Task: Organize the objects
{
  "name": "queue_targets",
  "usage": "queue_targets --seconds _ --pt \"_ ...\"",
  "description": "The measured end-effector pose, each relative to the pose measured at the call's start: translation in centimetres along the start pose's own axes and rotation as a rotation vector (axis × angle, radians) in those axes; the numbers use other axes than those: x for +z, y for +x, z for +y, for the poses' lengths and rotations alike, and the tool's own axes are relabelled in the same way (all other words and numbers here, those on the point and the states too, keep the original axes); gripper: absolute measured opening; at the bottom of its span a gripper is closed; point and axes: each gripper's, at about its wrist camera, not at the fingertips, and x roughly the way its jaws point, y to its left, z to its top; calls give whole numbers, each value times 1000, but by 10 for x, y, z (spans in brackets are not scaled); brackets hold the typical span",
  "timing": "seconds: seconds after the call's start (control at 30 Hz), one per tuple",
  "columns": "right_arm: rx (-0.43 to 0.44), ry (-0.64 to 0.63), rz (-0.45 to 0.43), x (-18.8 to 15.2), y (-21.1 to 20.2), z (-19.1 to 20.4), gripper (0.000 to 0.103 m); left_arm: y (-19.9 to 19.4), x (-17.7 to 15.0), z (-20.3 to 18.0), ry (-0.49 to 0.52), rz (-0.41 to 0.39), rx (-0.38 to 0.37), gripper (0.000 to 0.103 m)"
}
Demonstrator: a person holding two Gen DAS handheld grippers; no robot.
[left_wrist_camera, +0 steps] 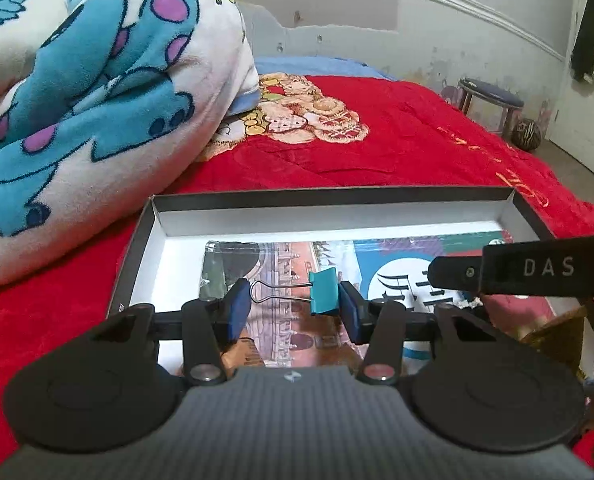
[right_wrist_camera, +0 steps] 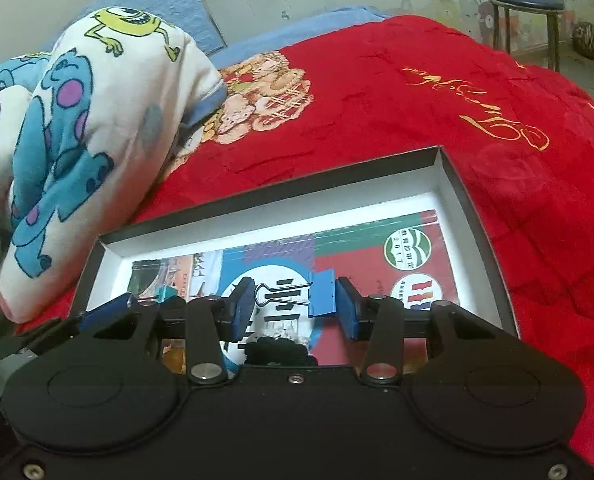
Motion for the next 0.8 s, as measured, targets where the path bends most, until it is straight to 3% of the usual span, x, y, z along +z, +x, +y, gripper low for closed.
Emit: queue_targets --seconds 0.3,0.37,0.43,0.53,0.6,0.63,0.67,0.8 --pt "24 32 0 0 -1 -5 45 -3 1 0 20 -8 -38 79" --pt "48 54 -16 0 -6 -9 49 -10 2 0 32 -33 -50 87" --pt "71 93 -36 0 -18 -15 55 -19 8 2 34 -65 -43 88" --pt "103 126 -87 2 -47 -21 65 -42 22 7 29 -114 -21 92" --pt "109 117 -131 4 -76 -20 67 -66 34 13 9 -149 -9 95" --pt "109 105 -150 4 -90 -19 73 -80 39 15 6 -167 -6 100" --pt "104 88 -177 4 -106 -17 84 -92 42 17 13 -187 -8 103" --pt "40 -3 -277 -7 -170 -1 93 -152 43 23 26 -312 -9 103"
